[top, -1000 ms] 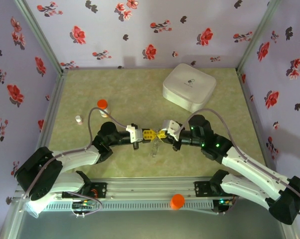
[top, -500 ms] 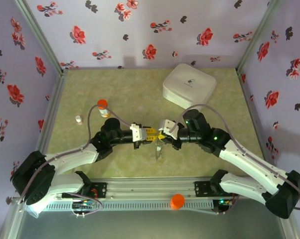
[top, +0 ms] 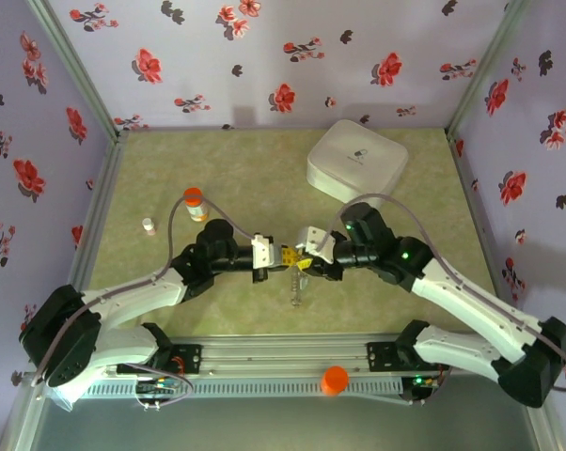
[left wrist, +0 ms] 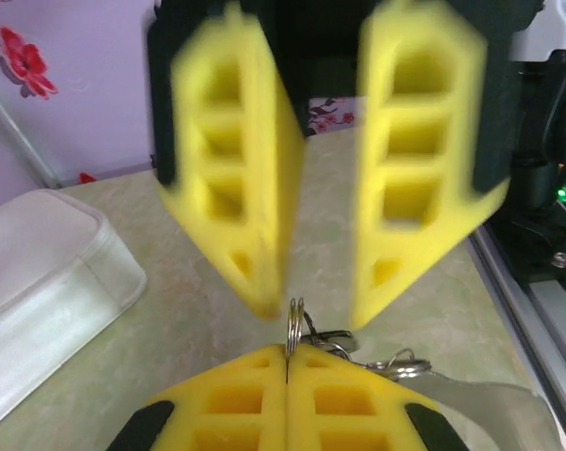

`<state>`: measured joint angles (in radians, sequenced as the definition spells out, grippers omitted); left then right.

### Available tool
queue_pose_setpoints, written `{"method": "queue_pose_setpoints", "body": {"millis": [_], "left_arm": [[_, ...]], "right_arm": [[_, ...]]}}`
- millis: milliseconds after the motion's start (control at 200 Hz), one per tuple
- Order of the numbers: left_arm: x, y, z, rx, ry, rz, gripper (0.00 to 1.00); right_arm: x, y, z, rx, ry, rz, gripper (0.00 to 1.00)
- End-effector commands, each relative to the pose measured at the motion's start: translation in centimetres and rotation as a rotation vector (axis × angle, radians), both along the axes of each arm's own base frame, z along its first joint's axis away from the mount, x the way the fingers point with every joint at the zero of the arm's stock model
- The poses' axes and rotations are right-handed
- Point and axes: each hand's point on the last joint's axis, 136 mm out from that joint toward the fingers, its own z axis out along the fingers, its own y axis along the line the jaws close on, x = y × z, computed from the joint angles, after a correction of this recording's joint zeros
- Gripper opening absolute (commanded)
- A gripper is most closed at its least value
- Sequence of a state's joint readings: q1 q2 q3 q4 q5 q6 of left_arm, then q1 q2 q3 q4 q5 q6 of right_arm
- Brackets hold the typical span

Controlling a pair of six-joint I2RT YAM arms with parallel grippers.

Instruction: Put the keys on the keyring

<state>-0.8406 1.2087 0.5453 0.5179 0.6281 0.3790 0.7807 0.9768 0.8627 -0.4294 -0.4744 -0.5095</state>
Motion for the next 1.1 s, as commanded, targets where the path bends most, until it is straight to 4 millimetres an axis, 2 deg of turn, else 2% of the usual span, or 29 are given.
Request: {"method": "queue_pose_setpoints", "body": {"millis": [0,85,250,665,845,975,1095], "left_arm": [[0.3,0.2,2.0,-0.118,-0.041,0.037,0.0],[0.4,0.6,2.7,-0.196,-0.031,0.059,0.0],[-0.1,1.0,3.2,-0.285,0.01,0.046,0.0],[-1.3,0.7,3.2,-0.311,0.044,-0.031,0.0],[-1.4,0.6,3.2,-0.307,0.048,-0.048,0.0],[-1.4,0.5,3.2,-0.306,0.049,-0.051,0.0],[-1.4,0.5,3.3,-0.308,0.048,-0.051,0.0]], "right_arm": [[0.1,0.2,3.6,0.224,-0.007,-0.004,0.36],[-0.1,0.0,3.7,0.284,0.015,-0.006,0.39],[-0.3,-0.2,2.0,0.301,0.052,-0.025,0.38],[0.2,-0.2,0.1,0.277,0.079,-0.055,0.29],[-0.2,0.3,0.9,0.315,0.094,-0.025,0.24],[-0.2,0.6,1.1,0.334,0.108,-0.013,0.16],[-0.3,0.7,0.9,0.329,0.121,-0.002,0.01]]}}
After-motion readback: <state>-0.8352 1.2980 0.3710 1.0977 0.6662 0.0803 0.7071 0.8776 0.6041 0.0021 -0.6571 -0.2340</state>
